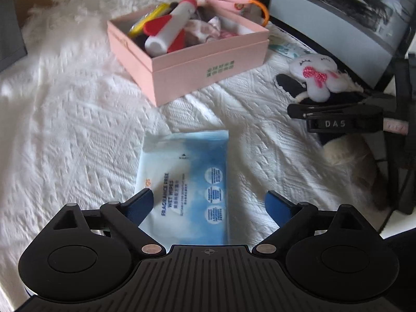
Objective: Organize soft objects
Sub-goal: 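Lift the wet-wipes pack toward the pink box with the left tool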
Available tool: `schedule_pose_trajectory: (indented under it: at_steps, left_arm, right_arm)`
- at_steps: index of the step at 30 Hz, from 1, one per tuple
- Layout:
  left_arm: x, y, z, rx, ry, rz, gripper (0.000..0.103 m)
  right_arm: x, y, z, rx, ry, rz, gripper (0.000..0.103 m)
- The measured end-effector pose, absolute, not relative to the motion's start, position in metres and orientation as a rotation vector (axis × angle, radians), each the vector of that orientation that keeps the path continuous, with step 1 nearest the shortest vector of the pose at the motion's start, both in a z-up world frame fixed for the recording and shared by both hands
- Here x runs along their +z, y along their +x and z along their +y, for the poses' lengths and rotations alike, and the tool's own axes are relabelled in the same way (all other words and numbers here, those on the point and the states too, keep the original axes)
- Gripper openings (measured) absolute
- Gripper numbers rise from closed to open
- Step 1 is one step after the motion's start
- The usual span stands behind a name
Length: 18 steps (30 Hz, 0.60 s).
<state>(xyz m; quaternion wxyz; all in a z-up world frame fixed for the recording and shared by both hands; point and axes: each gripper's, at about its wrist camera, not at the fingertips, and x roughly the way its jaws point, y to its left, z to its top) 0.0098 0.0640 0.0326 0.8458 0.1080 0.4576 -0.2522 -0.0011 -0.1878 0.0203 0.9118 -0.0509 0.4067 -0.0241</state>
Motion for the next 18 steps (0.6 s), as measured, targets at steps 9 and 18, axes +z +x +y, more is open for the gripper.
schedule_pose_trajectory:
  at_steps: [9, 18]
  left_arm:
    - [0.020, 0.024, 0.093, -0.432, 0.123, 0.982, 0.090]
    - [0.016, 0.025, 0.081, -0.401, 0.146, 0.976, 0.094]
  right_arm:
    - [0.020, -0.002, -0.187, -0.050, -0.105, 0.838, 0.099]
    - [0.024, 0.003, -0.183, -0.044, -0.139, 0.873, 0.098]
